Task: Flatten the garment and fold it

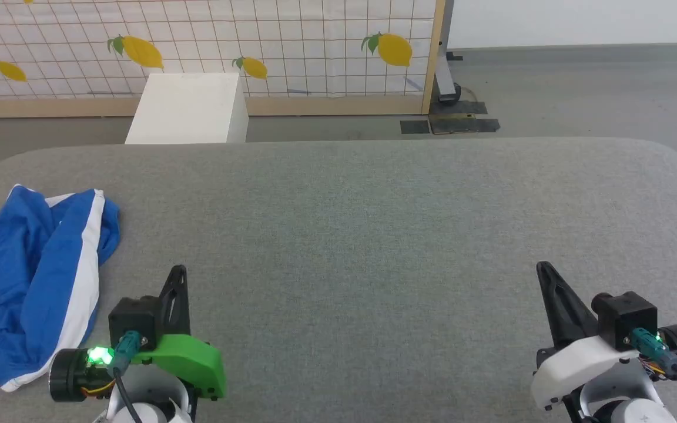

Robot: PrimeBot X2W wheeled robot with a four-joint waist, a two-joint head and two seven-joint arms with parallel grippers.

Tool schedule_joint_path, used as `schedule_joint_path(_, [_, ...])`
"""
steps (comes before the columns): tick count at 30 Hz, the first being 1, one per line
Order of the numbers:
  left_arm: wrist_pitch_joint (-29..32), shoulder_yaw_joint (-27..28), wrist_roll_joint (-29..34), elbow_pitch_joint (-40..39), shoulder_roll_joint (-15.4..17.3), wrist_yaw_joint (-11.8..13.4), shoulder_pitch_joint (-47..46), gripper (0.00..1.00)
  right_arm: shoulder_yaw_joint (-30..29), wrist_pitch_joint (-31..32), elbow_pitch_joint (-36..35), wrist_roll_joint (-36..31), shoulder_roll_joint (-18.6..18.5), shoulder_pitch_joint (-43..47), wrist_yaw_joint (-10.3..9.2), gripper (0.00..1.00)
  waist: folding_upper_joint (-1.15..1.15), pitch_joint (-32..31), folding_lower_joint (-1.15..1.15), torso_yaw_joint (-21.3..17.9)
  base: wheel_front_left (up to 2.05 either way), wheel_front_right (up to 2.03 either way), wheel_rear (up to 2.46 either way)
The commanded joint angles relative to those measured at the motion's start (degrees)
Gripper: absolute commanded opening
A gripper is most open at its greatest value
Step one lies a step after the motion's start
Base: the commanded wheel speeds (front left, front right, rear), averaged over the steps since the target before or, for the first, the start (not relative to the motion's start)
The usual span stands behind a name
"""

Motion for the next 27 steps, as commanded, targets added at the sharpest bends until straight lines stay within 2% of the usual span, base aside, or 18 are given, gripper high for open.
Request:
schedule_joint_path(1, [0.1, 0.2, 0.6, -0.2, -0.3, -0.1, 0.6, 0.00, 0.1, 0.0, -0.3, -0.4, 0.0, -0.9, -0.09, 0.00, 0.00, 0.0, 0.00, 0.0, 0.00, 0.00, 0.00])
schedule_joint_path(16, [0.1, 0.2, 0.6, -0.2, -0.3, -0.1, 0.6, 0.00, 0.1, 0.0, -0.3, -0.4, 0.0, -0.9, -0.09, 0.00, 0.00, 0.0, 0.00, 0.0, 0.00, 0.00, 0.00])
schedule_joint_path(17, [0.0, 0.0, 0.0, 0.0, 0.0, 0.0, 0.0, 1.00, 0.0, 0.0, 0.0, 0.0, 0.0, 0.0, 0.00, 1.00, 0.00, 0.0, 0.00, 0.0, 0.00, 0.00, 0.00])
schedule_joint_path(27, [-0.7, -0.4, -0.5, 0.5, 0.0, 0.0, 0.0, 1.00, -0.5, -0.7, 0.8, 1.2, 0.0, 0.4, 0.00, 1.00, 0.00, 0.0, 0.00, 0.0, 0.00, 0.00, 0.00])
